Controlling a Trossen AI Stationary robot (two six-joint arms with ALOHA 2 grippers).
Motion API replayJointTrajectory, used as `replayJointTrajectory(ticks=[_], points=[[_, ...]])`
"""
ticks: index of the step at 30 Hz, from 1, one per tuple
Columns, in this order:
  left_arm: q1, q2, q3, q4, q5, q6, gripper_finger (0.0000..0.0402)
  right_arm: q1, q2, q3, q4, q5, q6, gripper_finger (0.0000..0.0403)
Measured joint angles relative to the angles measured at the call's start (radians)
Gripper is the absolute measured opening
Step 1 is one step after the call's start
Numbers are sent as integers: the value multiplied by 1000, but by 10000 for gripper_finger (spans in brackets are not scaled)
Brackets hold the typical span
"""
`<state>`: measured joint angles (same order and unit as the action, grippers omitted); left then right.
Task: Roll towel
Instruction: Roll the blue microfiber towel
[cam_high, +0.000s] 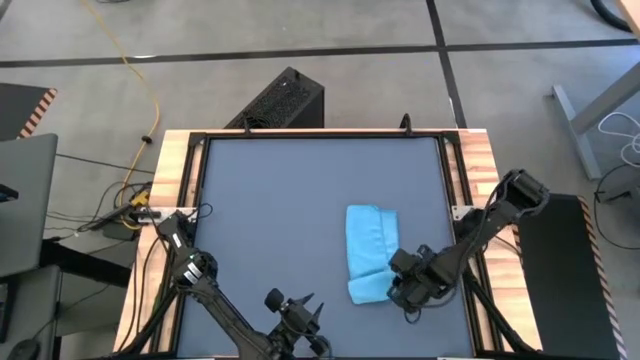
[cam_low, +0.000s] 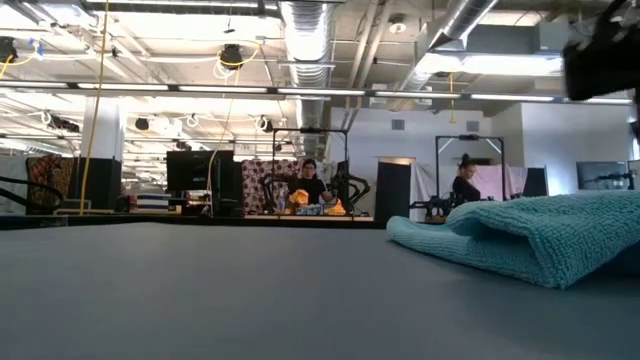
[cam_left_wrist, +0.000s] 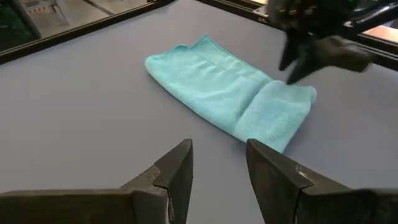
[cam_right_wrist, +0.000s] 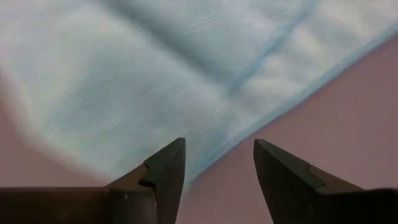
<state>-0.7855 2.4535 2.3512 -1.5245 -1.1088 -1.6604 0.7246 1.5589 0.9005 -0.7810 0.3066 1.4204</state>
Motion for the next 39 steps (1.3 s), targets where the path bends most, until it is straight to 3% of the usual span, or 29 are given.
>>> replayJointTrajectory(ticks=[8,18,22,29,39], points=[[-10,0,0,45,12,0,139,-250,-38,-30,25,-107,-297,214],[-45,0,0,50,52,-44,139,-616,-290,-61,57,-74,-568,186],[-46,0,0,50,53,-50,139,-736,-318,-72,133,-128,-651,177],[-46,0,0,49,53,-50,139,-822,-240,-72,214,-235,-712,173],[-48,0,0,41,53,-64,139,-882,-128,-72,200,-256,-782,173]])
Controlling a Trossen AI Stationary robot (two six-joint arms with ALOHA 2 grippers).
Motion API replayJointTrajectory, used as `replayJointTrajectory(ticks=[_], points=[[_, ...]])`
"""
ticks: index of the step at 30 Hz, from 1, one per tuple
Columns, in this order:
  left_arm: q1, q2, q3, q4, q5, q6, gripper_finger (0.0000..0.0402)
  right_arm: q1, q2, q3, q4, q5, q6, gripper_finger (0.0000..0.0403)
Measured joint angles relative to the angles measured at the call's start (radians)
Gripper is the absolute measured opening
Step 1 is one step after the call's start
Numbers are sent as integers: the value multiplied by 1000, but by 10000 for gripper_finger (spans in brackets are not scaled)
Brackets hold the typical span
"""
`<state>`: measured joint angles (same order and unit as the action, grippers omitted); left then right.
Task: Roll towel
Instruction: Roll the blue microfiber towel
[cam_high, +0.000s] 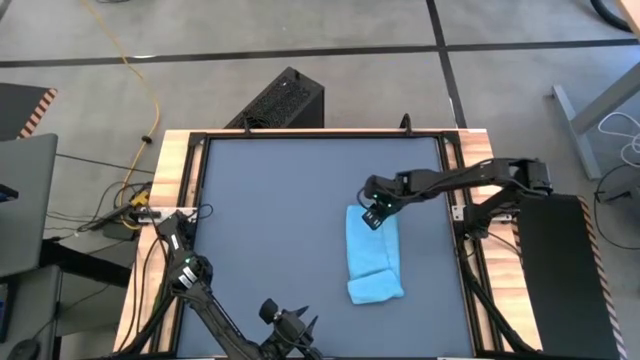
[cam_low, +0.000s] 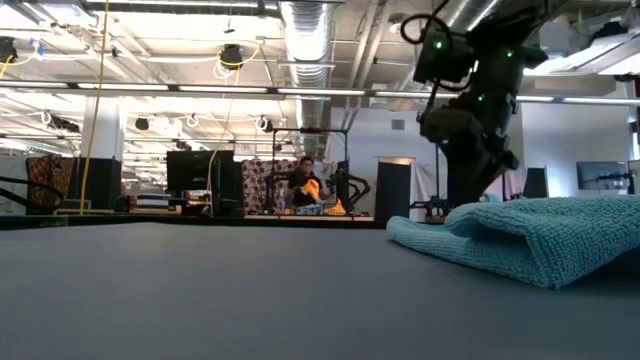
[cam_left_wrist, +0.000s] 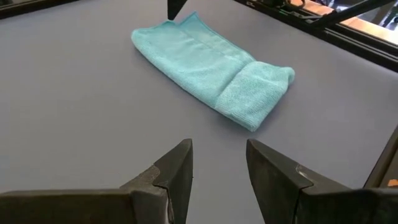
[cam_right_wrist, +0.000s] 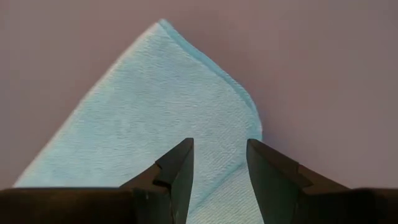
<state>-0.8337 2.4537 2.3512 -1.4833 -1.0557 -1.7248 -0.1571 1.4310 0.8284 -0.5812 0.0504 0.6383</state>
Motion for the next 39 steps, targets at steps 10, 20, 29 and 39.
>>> replayJointTrajectory(ticks=[10,20,29,39], points=[[0,0,0,-1,3,-8,139,-54,30,0,-15,7,-49,173],[0,0,0,-5,3,-8,139,-57,30,0,-16,6,-64,173],[3,0,0,-18,3,-8,139,-40,30,0,-9,25,-58,173],[3,0,0,-19,3,-8,139,-40,38,1,-8,57,-53,173]])
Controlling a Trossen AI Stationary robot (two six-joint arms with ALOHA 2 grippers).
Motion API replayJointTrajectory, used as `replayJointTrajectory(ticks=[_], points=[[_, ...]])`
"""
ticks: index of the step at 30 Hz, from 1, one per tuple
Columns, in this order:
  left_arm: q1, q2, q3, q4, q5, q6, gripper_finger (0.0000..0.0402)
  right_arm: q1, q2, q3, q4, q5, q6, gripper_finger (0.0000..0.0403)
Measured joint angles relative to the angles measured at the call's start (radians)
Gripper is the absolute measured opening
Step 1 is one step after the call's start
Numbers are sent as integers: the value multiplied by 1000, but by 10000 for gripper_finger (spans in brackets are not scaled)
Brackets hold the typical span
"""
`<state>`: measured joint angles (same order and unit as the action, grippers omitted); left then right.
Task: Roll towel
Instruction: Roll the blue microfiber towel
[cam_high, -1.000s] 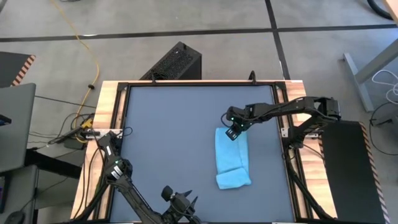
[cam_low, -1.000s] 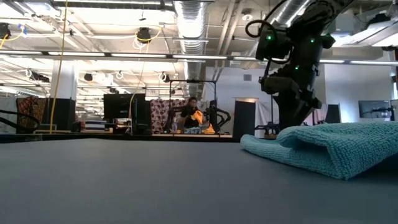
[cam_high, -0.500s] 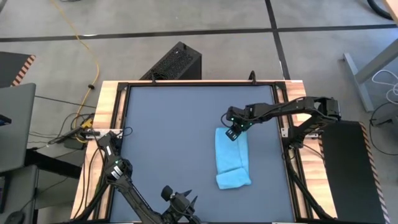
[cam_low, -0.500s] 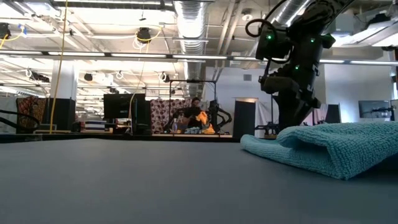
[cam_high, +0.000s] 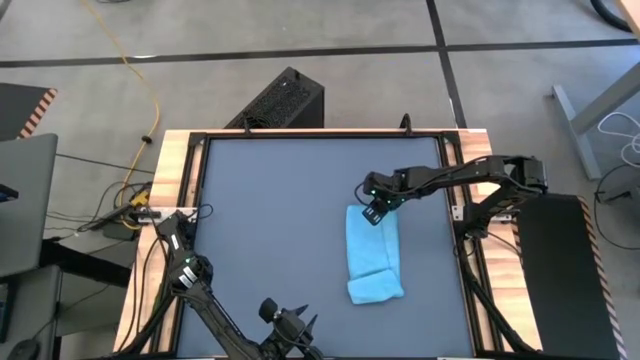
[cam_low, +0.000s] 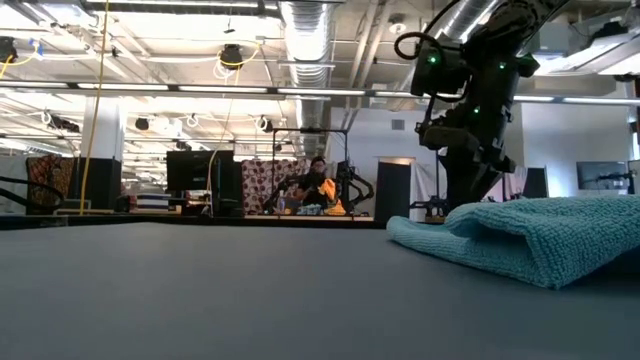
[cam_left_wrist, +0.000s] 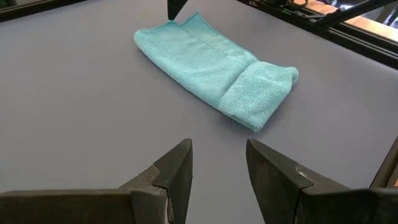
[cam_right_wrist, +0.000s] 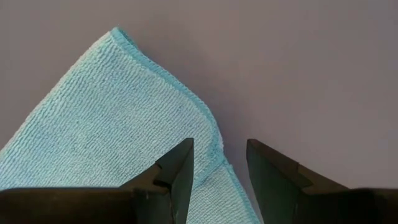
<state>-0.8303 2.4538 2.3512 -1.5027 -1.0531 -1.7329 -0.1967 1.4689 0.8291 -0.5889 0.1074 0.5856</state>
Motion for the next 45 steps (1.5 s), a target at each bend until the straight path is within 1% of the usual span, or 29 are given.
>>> replayJointTrajectory(ticks=[4,12,17,21,25,31,38,42,45], points=[[0,0,0,-6,0,0,139,7,47,0,-2,-3,17,173],[0,0,0,-10,5,-6,139,63,133,1,56,-8,35,173],[-1,0,0,-10,10,-7,139,61,133,2,61,-1,37,158],[0,0,0,-10,10,-7,139,36,111,0,59,0,34,144],[0,0,0,-9,10,-7,139,6,101,0,59,-14,33,140],[0,0,0,-7,10,-7,139,-16,101,0,62,-27,7,159],[0,0,0,-6,10,-7,139,-16,101,0,109,-5,4,187],[0,0,0,-7,10,-5,139,-16,101,0,109,2,-3,188],[0,0,0,-9,10,-4,139,-16,101,0,86,2,-11,178]])
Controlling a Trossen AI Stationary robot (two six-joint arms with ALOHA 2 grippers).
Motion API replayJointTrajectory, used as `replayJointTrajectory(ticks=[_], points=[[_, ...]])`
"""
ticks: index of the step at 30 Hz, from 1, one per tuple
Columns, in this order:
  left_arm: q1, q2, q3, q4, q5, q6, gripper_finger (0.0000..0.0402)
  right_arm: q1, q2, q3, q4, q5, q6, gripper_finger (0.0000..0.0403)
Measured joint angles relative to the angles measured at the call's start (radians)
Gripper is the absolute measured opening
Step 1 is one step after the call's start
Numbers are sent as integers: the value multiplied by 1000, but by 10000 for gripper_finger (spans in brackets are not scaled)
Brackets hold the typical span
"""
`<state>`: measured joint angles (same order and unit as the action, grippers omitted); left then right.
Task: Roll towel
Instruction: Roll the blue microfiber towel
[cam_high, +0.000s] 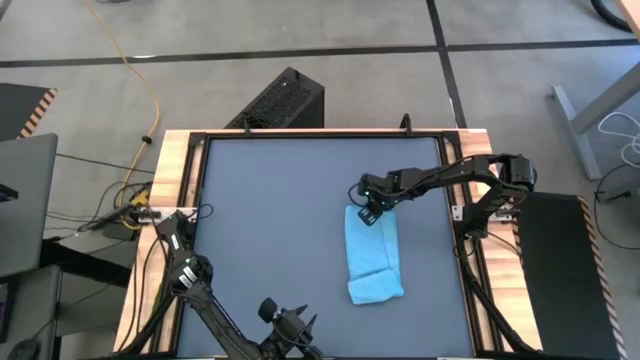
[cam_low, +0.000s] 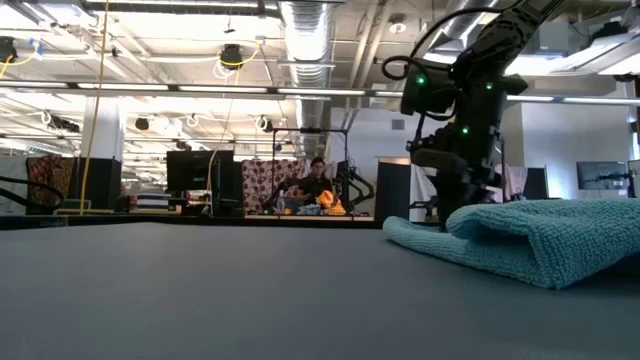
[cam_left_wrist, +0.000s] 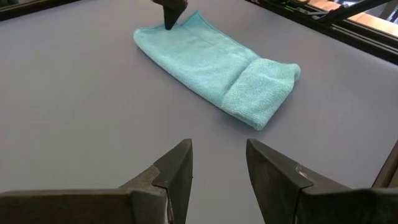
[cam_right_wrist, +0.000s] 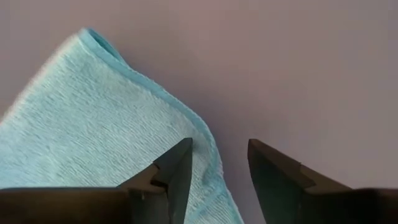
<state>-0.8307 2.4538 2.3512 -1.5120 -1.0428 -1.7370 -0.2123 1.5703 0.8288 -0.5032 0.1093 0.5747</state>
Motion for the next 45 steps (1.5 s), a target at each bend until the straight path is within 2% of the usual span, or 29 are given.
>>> replayJointTrajectory(ticks=[4,13,17,21,26,30,33,40,45], points=[[0,0,0,0,1,-2,139,5,0,0,-35,10,0,149],[0,0,0,0,1,-2,139,27,0,0,-42,24,-7,45],[0,0,0,1,1,-2,139,29,0,0,-41,26,-7,15],[0,0,0,2,1,-2,139,29,0,5,-46,39,-7,16],[0,0,0,2,1,-3,139,43,-16,53,-91,124,-7,21],[0,0,0,2,1,-2,139,43,-65,68,-94,125,-7,14],[0,0,0,2,1,-3,139,53,-95,68,-162,127,16,14],[0,0,0,0,1,-2,139,140,-112,68,-324,152,31,15],[0,0,0,-1,0,4,139,197,-111,64,-350,184,88,15]])
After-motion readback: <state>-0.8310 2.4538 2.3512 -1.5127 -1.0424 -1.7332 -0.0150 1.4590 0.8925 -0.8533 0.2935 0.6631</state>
